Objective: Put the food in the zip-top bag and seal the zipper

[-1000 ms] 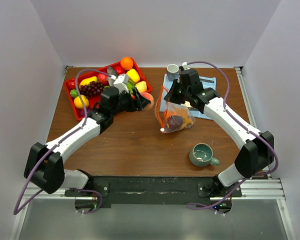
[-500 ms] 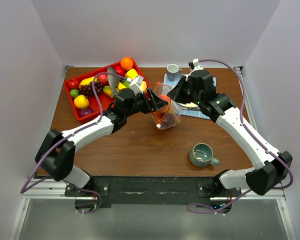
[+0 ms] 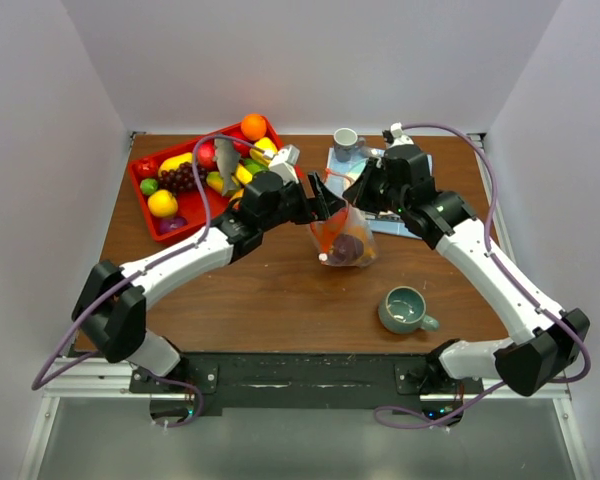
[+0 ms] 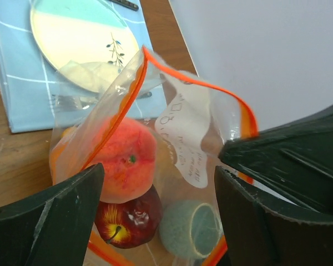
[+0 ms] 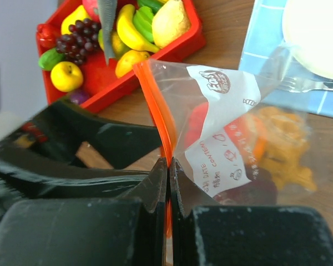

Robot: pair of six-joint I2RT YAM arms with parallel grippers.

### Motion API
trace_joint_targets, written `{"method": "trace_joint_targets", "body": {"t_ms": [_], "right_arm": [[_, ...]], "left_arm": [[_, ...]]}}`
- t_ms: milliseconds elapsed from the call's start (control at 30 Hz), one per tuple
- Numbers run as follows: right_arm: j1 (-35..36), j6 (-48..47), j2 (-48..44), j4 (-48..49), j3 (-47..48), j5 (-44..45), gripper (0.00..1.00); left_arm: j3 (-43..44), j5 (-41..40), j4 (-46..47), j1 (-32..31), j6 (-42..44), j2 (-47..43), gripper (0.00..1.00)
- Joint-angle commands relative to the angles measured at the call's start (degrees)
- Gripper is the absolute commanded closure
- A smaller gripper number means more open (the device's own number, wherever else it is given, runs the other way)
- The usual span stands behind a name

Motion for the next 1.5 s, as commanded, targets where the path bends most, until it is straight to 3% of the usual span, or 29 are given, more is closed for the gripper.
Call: {"method": "trace_joint_targets", "body": {"t_ms": [0, 300, 667, 1467], "right_arm": [[0.2, -1.5, -0.2, 0.8, -0.3, 2.2, 1.00], [0.3, -3.5, 1.4, -0.9, 2.4, 2.9, 1.00], [0.3, -2.9, 2.1, 0.1, 2.3, 2.8, 1.00], [0.3, -2.7, 3.3, 0.6, 3.1, 2.7, 1.00]], "left_arm": [[1.1, -4.8, -3.5, -0.2, 5.8, -5.3, 0.18], [8.2, -16.5, -17.6, -0.2, 18.1, -4.9, 0.58], [12.2, -16.4, -20.0, -1.6, 23.6, -0.4, 0.77], [20.5, -17.6, -22.8, -3.6, 27.5, 8.3, 0.76]]}}
